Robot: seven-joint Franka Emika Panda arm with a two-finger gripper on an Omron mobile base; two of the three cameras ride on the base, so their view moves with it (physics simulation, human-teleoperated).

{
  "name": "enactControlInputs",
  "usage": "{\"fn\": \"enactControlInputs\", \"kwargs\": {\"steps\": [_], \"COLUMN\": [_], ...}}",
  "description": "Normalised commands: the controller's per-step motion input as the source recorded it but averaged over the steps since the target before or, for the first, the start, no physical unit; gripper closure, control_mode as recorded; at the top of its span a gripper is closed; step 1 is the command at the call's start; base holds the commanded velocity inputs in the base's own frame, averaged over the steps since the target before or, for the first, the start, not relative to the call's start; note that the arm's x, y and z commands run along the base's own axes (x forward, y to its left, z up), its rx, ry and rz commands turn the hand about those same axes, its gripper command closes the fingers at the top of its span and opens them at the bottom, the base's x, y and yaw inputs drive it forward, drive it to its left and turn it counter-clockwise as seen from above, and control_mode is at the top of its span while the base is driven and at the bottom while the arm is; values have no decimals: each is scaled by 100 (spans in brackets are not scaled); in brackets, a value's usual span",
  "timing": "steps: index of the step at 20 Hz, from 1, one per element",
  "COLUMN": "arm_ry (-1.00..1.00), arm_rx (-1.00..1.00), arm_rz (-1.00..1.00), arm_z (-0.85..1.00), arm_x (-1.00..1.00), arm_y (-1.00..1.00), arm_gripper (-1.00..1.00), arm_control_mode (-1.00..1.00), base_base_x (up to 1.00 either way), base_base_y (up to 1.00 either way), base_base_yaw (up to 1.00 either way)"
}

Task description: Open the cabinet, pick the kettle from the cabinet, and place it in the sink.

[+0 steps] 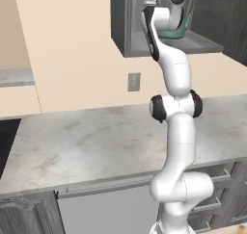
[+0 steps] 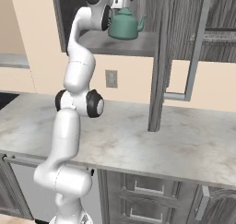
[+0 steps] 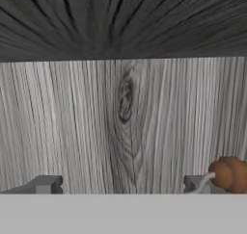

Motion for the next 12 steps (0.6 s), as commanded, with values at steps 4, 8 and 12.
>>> {"fn": "enactControlInputs", "kwargs": {"steps": [4, 8, 12], "arm_ry": [0, 0, 0], "arm_rx": [3, 7, 7], "arm_rz": [0, 0, 0], "arm_z": [-6, -10, -1], "arm_x": [5, 7, 11], "arm_y": [3, 6, 6], "arm_gripper": [-100, -100, -100], "arm_control_mode": [-100, -100, -100], "base_base_x": [0, 0, 0], "base_base_y": [0, 0, 0], "base_base_yaw": [0, 0, 0]}}
